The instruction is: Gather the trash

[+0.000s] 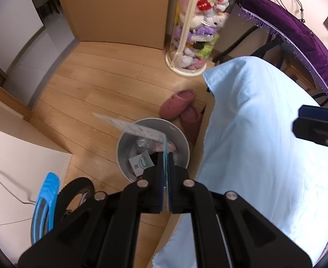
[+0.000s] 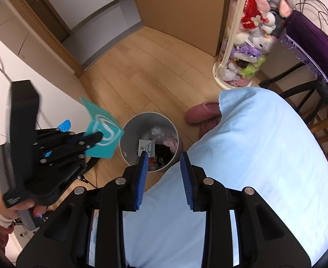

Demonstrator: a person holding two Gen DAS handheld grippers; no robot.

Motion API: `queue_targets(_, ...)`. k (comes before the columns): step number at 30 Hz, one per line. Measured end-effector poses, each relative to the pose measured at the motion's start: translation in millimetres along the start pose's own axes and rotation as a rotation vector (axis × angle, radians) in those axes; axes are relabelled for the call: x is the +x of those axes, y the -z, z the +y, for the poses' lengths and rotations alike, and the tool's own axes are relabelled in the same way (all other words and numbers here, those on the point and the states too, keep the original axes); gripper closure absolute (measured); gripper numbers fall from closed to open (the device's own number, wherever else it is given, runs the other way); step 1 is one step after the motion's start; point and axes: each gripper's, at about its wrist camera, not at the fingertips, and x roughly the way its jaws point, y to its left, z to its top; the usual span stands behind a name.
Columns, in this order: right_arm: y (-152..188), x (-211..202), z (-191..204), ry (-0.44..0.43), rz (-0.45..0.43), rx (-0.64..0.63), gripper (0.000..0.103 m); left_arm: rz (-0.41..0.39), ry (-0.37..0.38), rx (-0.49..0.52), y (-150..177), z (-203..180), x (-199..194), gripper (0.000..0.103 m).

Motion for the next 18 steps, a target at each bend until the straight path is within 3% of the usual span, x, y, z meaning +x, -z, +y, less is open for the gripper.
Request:
queue_targets(7, 6.9, -2.2, -5.6, 0.004, -0.001, 0.023, 0.075, 0.025, -0.018, 0.012, -9.6, 2.2, 7.6, 0.098)
queue_targets(16, 26.6, -16.8, -11.1, 0.027, -0.004, 0.039, 0.075, 0.003, -0.078, 0.059, -1.7, -6.8, -12.7, 0.097)
queue_targets(18, 31.6, -23.8, -14.8, 0.043, -0.011, 0.043, 0.067, -0.004, -0.08, 0.069, 0.9, -14.0, -19.6, 0.097)
